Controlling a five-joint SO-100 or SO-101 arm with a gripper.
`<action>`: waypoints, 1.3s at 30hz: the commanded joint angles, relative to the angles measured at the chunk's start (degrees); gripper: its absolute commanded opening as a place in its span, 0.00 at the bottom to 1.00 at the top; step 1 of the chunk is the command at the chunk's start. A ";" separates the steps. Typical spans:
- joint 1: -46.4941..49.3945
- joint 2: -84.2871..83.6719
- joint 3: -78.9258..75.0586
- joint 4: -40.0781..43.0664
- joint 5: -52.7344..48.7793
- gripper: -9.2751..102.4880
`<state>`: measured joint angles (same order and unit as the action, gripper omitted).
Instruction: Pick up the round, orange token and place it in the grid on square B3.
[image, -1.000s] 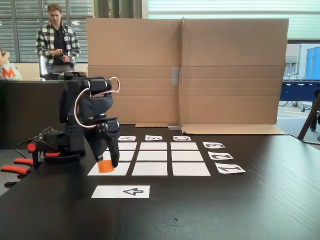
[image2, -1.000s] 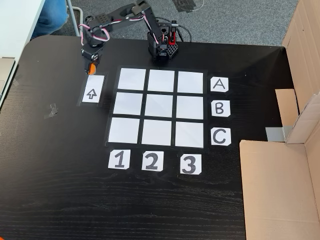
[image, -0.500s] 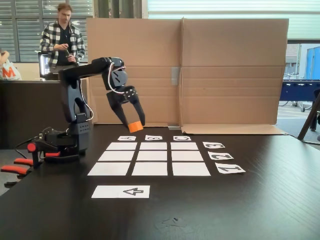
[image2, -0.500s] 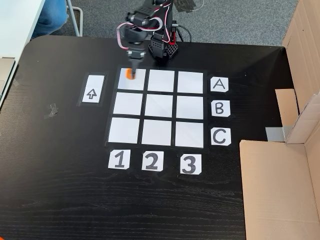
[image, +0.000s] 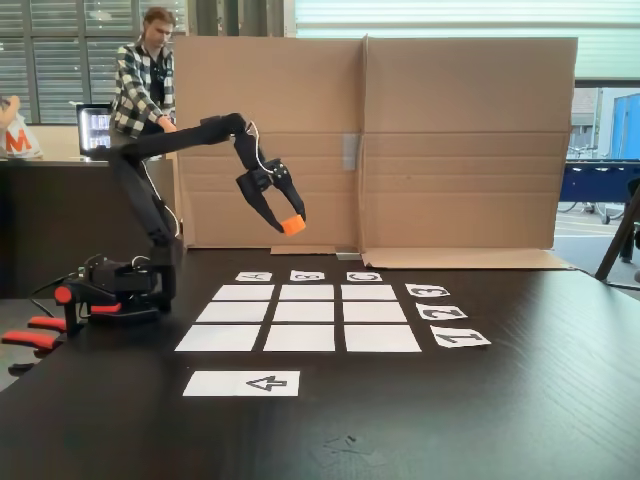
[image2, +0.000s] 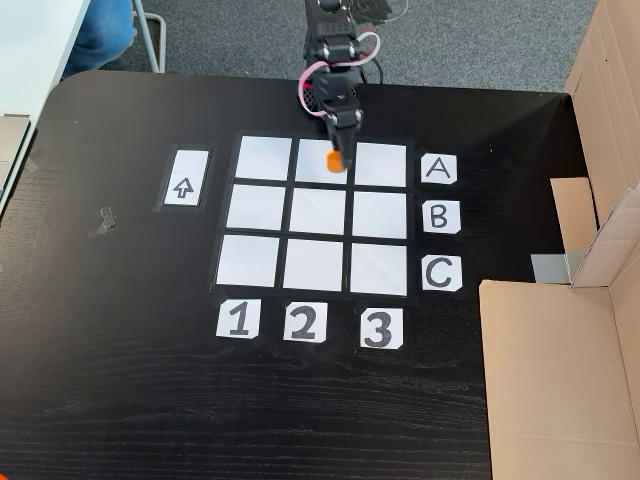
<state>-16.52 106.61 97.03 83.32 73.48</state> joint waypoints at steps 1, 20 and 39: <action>-2.72 -5.80 -4.83 -1.14 1.32 0.08; -12.39 -36.74 -22.50 -5.89 3.69 0.08; -16.08 -42.45 -20.57 -5.98 8.88 0.08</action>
<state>-32.17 63.98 76.73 77.34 81.74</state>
